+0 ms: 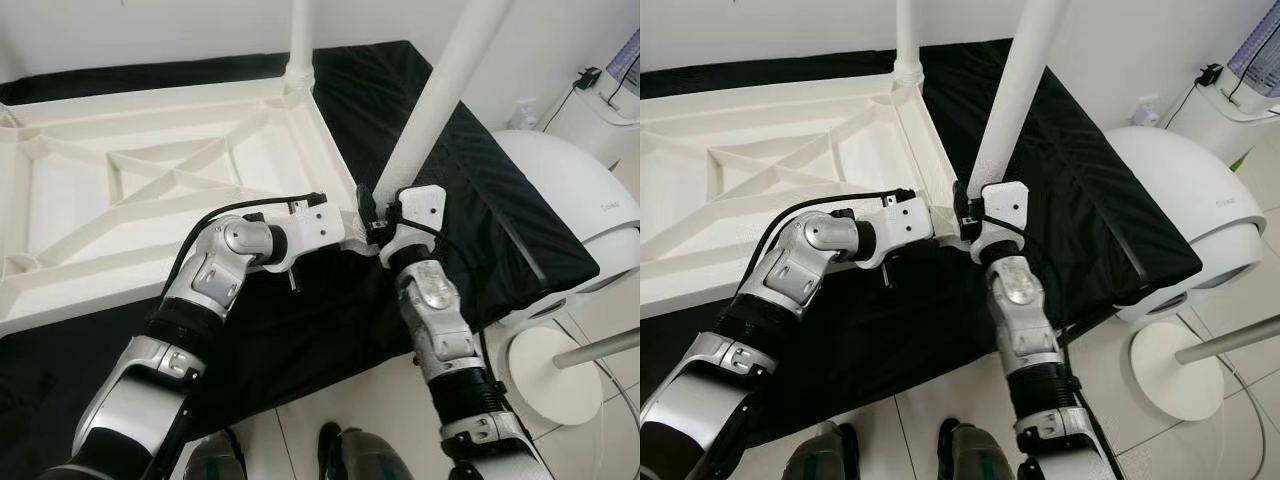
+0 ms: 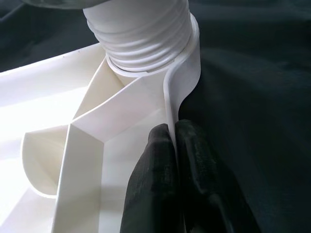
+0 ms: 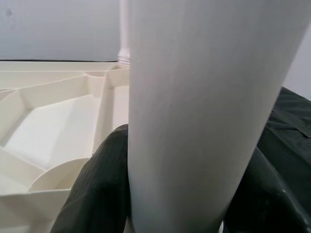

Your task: Building children table

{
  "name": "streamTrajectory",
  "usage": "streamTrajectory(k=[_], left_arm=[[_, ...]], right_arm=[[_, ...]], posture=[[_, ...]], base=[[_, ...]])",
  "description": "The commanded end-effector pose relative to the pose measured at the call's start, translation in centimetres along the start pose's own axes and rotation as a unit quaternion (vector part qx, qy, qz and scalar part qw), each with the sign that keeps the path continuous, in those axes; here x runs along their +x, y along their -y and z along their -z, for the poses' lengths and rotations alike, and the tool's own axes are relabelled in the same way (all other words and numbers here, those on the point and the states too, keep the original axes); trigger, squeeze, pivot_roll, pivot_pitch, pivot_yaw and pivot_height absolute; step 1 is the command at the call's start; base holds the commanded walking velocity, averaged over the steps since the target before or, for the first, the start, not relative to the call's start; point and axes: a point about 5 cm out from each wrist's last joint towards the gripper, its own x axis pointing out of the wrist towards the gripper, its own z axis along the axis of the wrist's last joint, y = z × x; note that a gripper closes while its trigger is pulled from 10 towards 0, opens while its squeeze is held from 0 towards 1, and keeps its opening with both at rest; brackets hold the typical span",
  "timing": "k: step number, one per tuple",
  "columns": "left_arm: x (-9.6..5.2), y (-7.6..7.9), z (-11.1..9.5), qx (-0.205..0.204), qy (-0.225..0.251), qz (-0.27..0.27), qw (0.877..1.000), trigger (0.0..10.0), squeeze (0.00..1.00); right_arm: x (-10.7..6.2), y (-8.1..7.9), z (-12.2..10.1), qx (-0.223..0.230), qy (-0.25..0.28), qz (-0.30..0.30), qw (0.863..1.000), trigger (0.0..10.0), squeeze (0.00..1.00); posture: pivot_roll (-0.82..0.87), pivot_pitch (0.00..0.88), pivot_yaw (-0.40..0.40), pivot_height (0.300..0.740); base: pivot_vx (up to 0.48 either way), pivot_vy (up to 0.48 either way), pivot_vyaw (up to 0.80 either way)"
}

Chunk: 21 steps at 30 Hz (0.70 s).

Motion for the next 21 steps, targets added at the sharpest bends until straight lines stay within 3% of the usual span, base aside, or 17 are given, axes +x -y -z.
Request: streamTrajectory(k=[1,12,19,20,21], left_arm=[[0.01,0.29,1.1,0.003,-0.024,-0.042,0.999,10.0,0.0],[0.05,0.32,1.04,0.005,-0.022,-0.042,0.999,10.0,0.0],[0.11,0.29,1.01,0.006,-0.022,-0.044,0.999,10.0,0.0],[0.12,0.28,1.01,0.006,-0.022,-0.045,0.999,10.0,0.0],[0.14,0.27,1.01,0.006,-0.022,-0.045,0.999,10.0,0.0]], right_arm=[[-1.35,2.49,3.75,-0.005,-0.095,0.084,0.992,10.0,0.0],[-1.52,2.81,3.29,-0.025,-0.069,0.176,0.982,10.0,0.0],[-1.51,3.26,2.95,-0.029,-0.057,0.191,0.98,10.0,0.0],[-1.47,3.39,2.86,-0.026,-0.053,0.188,0.98,10.0,0.11],[-1.44,3.46,2.8,-0.023,-0.05,0.186,0.981,10.0,0.11]], posture=[[0.01,0.125,-0.064,0.74],[0.01,0.12,-0.068,0.74],[0.01,0.121,-0.066,0.74],[0.01,0.121,-0.067,0.74],[0.01,0.121,-0.067,0.74]], base=[[0.0,0.0,0.0],[0.0,0.0,0.0],[0.0,0.0,0.0],[0.0,0.0,0.0],[0.0,0.0,0.0]])
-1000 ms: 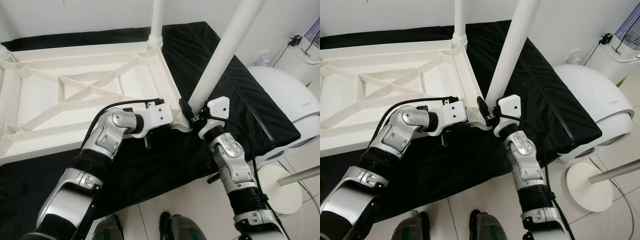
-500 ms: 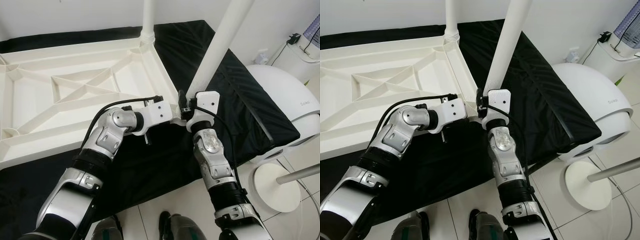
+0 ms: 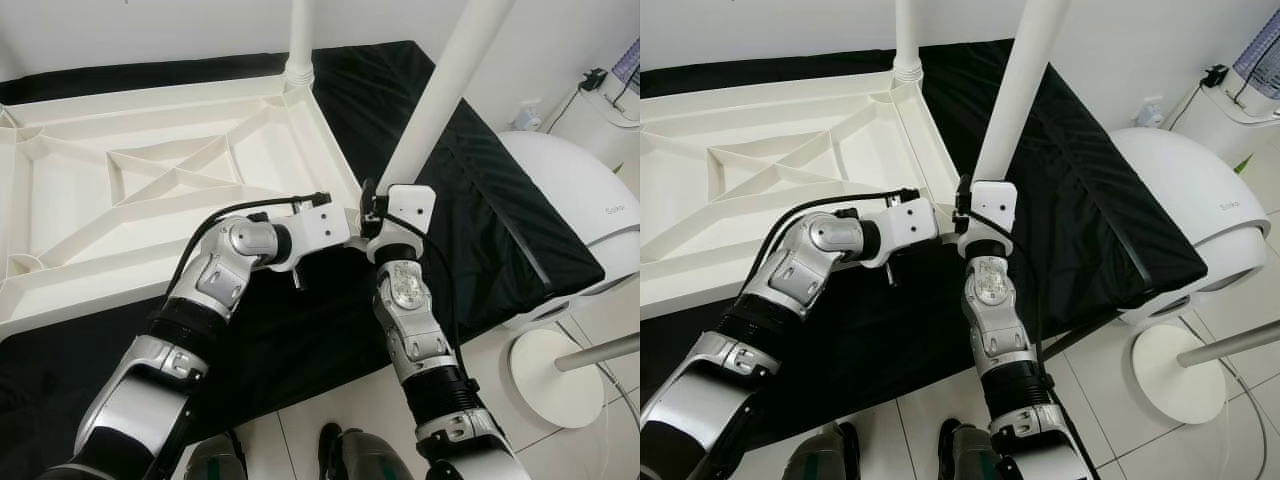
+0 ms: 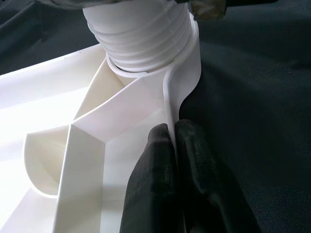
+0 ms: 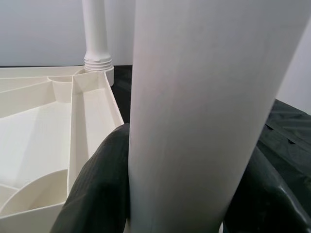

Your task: Building children table

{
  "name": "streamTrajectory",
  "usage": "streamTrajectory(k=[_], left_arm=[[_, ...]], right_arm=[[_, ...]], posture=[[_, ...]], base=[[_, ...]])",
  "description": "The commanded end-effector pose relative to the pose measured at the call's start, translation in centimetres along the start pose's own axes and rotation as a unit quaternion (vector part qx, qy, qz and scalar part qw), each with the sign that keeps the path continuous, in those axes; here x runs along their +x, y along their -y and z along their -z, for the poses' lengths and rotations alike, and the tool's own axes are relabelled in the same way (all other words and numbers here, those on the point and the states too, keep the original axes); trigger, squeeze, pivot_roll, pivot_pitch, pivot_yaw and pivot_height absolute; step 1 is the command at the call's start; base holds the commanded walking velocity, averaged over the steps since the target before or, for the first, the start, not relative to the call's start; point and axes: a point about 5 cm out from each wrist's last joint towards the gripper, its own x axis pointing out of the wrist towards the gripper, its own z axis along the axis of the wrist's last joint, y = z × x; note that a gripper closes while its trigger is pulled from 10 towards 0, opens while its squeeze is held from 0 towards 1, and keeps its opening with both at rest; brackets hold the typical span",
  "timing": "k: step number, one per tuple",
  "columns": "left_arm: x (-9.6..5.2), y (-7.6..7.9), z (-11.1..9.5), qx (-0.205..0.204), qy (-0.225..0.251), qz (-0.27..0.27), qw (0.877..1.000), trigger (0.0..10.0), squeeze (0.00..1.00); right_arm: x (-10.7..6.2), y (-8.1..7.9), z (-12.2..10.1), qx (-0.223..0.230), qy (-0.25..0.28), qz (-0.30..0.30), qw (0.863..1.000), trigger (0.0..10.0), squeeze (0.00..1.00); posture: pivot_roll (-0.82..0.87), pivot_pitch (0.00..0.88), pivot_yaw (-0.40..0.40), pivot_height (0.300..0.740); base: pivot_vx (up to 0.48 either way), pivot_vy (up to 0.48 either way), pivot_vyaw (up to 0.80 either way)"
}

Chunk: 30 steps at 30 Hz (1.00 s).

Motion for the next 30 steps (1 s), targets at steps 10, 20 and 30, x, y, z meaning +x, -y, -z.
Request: streamTrajectory(k=[10,20,30], left_arm=[[-0.3,0.1,1.4,-0.001,-0.025,-0.031,0.999,10.0,0.0],[-0.3,-0.1,1.3,-0.001,-0.024,-0.034,0.999,10.0,0.0],[-0.2,-0.2,1.2,0.0,-0.023,-0.035,0.999,10.0,0.0]], right_arm=[[-0.7,5.1,2.5,-0.018,-0.051,0.078,0.995,10.0,1.0],[-0.2,5.5,2.2,0.015,-0.045,-0.012,0.999,10.0,0.0],[0.3,6.9,1.5,0.015,-0.046,-0.158,0.986,10.0,0.0]], posture=[[0.01,0.126,-0.062,0.74],[0.0,0.128,-0.058,0.74],[-0.01,0.13,-0.057,0.74]], base=[[0.0,0.0,0.0],[0.0,0.0,0.0],[0.0,0.0,0.0]])
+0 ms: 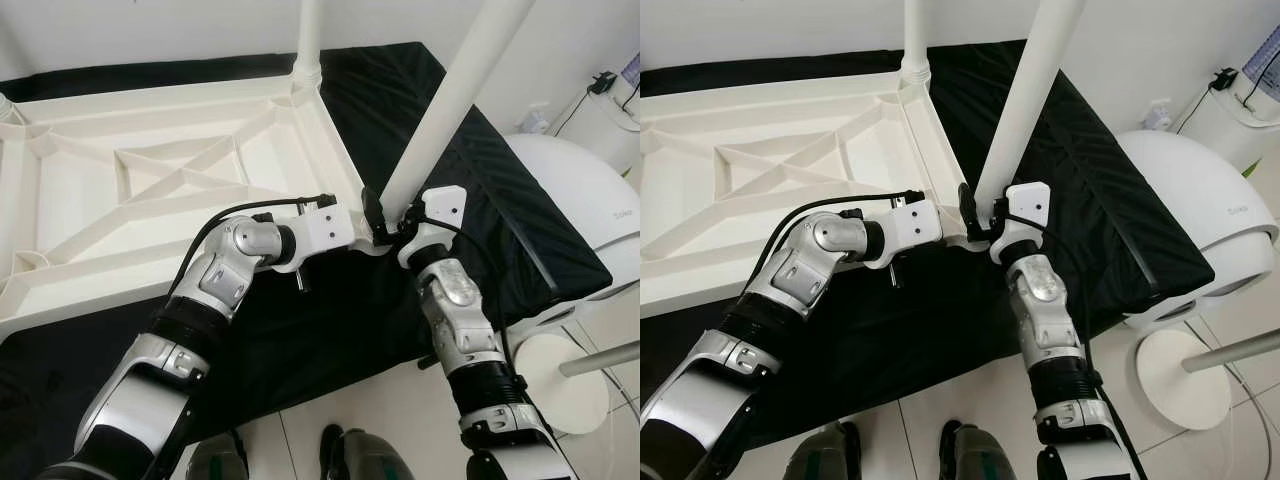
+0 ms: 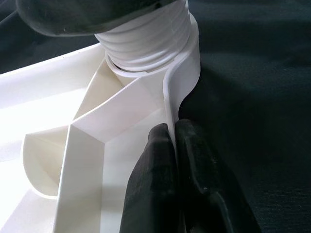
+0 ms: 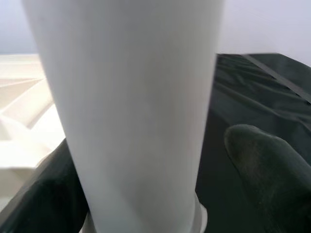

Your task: Building children table

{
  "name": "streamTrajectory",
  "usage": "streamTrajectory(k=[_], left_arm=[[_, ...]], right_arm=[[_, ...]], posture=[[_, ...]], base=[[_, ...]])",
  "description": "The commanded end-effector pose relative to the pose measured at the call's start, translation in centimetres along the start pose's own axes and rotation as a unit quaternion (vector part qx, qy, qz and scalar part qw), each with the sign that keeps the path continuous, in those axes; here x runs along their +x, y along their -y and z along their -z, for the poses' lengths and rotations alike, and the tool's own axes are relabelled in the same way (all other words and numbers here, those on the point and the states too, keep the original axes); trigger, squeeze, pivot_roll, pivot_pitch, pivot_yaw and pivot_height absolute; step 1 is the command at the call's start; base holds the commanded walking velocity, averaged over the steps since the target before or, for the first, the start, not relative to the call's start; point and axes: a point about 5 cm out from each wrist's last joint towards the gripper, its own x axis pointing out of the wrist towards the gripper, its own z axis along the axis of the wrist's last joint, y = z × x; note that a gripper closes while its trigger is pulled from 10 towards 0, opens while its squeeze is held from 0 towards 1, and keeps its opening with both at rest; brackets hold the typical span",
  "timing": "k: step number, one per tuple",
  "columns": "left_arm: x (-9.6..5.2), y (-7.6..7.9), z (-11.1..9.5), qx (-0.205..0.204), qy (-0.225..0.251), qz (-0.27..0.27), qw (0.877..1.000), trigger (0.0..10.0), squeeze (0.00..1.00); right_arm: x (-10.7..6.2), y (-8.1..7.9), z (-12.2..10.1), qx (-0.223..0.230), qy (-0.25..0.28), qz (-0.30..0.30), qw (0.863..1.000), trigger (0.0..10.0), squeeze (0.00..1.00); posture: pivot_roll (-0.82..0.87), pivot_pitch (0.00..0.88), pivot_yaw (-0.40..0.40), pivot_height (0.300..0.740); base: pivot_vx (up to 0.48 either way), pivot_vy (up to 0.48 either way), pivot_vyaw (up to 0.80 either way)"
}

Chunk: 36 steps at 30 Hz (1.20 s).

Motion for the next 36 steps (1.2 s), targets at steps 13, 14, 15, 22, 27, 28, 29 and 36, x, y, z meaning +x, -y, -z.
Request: streamTrajectory(k=[13,14,15,22,27,28,29,36], left_arm=[[-0.4,-0.2,1.5,0.0,-0.03,-0.039,0.999,10.0,0.0],[-0.4,-0.2,1.5,0.0,-0.03,-0.039,0.999,10.0,0.0],[-0.4,-0.2,1.5,0.001,-0.031,-0.038,0.999,10.0,0.0],[-0.4,-0.3,1.6,0.003,-0.035,-0.038,0.999,10.0,0.0],[-0.4,-0.2,1.6,0.004,-0.034,-0.036,0.999,10.0,0.0],[-0.4,-0.1,1.6,0.005,-0.034,-0.034,0.999,10.0,0.0],[-0.4,-0.1,1.6,0.005,-0.034,-0.034,0.999,10.0,0.0],[-0.3,0.0,1.6,0.008,-0.033,-0.03,0.999,10.0,0.0]], right_arm=[[-0.7,3.5,0.2,-0.013,-0.044,-0.091,0.995,10.0,0.0],[-0.7,3.5,0.2,-0.013,-0.044,-0.091,0.995,10.0,0.0],[-0.6,3.5,-0.1,-0.019,-0.043,-0.113,0.992,10.0,0.0],[-0.2,4.2,-0.7,-0.046,-0.053,-0.173,0.982,10.0,0.0],[0.0,4.3,-0.9,-0.06,-0.058,-0.206,0.975,10.0,0.0],[0.2,4.4,-1.0,-0.063,-0.061,-0.223,0.971,10.0,0.0],[0.2,4.4,-1.0,-0.063,-0.061,-0.223,0.971,10.0,0.0],[0.6,4.3,-1.1,-0.046,-0.066,-0.251,0.965,10.0,0.0]], posture=[[-0.01,0.13,-0.051,0.74],[-0.01,0.13,-0.051,0.74],[0.0,0.131,-0.051,0.74],[0.0,0.127,-0.05,0.74],[0.0,0.123,-0.049,0.74],[0.0,0.121,-0.048,0.74],[0.0,0.121,-0.048,0.74],[0.01,0.114,-0.043,0.74]], base=[[0.0,0.0,0.0],[0.0,0.0,0.0],[0.0,0.0,0.0],[0.0,0.0,0.0],[0.0,0.0,0.0],[0.0,0.0,0.0],[0.0,0.0,0.0],[0.0,0.0,0.0]])
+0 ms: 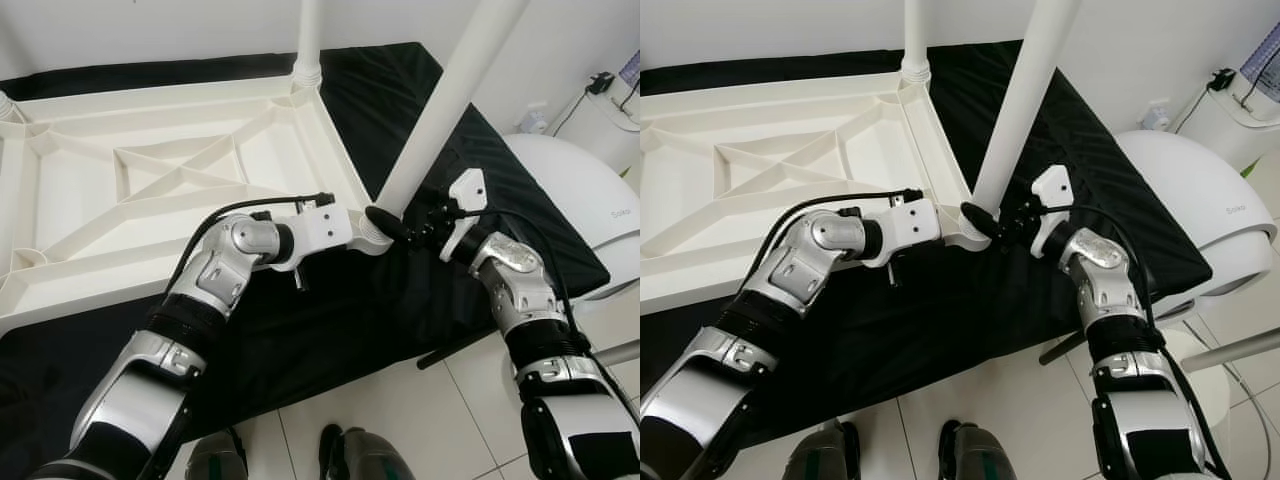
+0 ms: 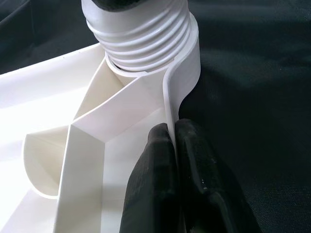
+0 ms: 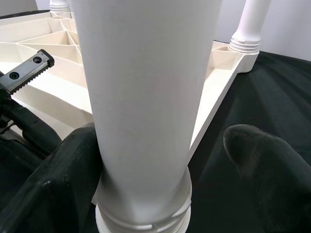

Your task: Building children table

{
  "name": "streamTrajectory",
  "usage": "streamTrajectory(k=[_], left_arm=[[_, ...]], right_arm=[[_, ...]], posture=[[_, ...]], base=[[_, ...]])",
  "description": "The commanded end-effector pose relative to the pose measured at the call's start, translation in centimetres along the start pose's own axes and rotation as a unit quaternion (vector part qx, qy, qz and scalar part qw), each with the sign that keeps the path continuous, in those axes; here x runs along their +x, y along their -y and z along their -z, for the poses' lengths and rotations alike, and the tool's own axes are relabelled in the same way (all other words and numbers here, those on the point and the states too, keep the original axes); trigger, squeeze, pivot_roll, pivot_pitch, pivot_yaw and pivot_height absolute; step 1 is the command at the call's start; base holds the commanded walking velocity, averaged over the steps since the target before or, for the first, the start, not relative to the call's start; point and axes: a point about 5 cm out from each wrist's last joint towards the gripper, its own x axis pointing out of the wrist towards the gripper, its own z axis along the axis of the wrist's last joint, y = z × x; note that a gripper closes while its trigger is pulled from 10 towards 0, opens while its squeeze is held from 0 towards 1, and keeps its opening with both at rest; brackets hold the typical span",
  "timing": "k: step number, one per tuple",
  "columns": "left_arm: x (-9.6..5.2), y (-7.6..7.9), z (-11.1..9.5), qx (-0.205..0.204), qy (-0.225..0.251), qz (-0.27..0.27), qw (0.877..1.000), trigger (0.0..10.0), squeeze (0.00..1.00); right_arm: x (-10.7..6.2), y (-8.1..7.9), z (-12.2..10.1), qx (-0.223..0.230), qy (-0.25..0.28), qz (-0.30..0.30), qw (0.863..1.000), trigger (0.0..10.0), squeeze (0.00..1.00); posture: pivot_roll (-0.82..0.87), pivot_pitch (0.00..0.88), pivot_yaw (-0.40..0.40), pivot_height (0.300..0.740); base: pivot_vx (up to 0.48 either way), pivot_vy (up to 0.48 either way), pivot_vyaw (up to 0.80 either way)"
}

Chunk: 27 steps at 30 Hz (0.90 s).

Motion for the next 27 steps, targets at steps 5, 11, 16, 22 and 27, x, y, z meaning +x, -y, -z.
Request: streamTrajectory(k=[5,11,16,22,27], left_arm=[[0.0,0.2,1.3,0.009,-0.031,-0.03,0.999,10.0,0.0],[0.0,0.3,1.3,0.011,-0.031,-0.028,0.999,10.0,0.0],[0.0,0.4,1.3,0.013,-0.03,-0.025,0.999,10.0,0.0],[0.1,0.5,1.1,0.014,-0.029,-0.024,0.999,10.0,0.0],[0.1,0.5,1.1,0.013,-0.028,-0.024,0.999,10.0,0.0]], right_arm=[[0.0,0.1,0.3,0.013,-0.006,-0.019,1.0,10.0,0.0],[0.2,0.0,0.5,0.019,-0.002,-0.029,0.999,0.0,0.0],[0.3,-0.1,0.6,0.026,0.002,-0.033,0.999,0.0,0.0],[0.2,-0.6,1.1,0.041,0.004,-0.034,0.999,3.5,0.0],[0.3,-1.0,1.5,0.059,0.006,-0.018,0.998,10.0,0.0]], posture=[[0.01,0.111,-0.041,0.74],[0.01,0.106,-0.038,0.74],[0.01,0.104,-0.037,0.74],[0.01,0.112,-0.039,0.74],[0.01,0.116,-0.041,0.74]], base=[[0.0,0.0,0.0],[0.0,0.0,0.0],[0.0,0.0,0.0],[0.0,0.0,0.0],[0.0,0.0,0.0]])
